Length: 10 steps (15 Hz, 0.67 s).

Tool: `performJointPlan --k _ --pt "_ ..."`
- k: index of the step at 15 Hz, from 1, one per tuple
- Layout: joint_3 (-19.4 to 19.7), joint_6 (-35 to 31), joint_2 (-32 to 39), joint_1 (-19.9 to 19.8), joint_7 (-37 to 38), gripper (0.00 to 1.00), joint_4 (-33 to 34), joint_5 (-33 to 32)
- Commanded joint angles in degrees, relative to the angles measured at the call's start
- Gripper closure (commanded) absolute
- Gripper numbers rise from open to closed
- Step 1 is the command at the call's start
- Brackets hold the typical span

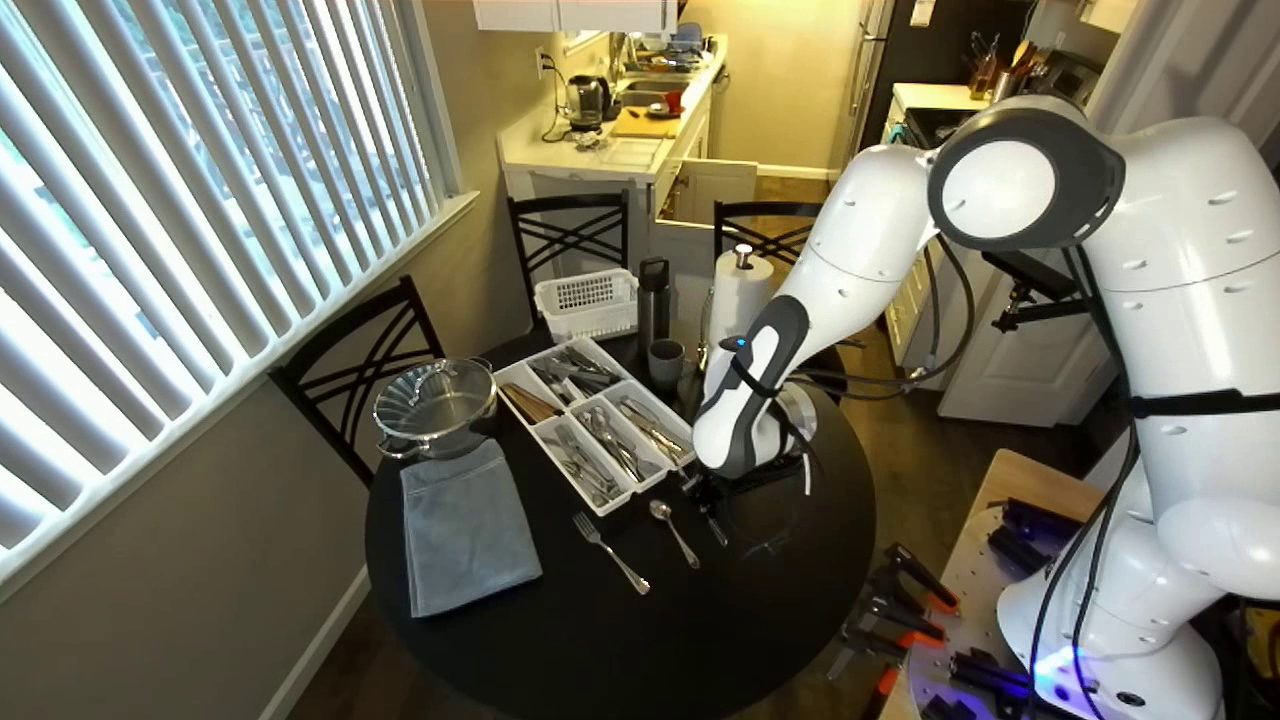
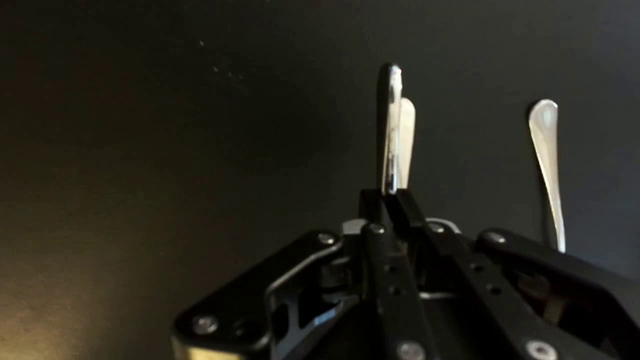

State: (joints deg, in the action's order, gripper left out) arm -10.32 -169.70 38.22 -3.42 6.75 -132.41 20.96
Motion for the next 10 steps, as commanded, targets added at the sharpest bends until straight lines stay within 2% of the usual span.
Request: performJointPlan --k 1,2,3,5,7,10 --pt "-3.2 -8.49 -3.35 -4.64 -2.17 0.98 -9.15 -0.77" --pt "-2.53 -9.02 -3.08 -4.4 -1.41 0.98 -8.78 -2.18" --pt "-0.03 -5.85 -2.78 -2.53 -0.8 0.98 -6.44 -4.12" --pt "1.73 -0.44 -0.85 -2.19 -2.03 0.98 -0.91 -7.69" --pt "1.78 6.22 1.77 -3.61 -3.5 0.98 4.94 -9.65" --pt "0.06 15.6 5.95 -7.13 -8.01 0.98 11.52 -8.32"
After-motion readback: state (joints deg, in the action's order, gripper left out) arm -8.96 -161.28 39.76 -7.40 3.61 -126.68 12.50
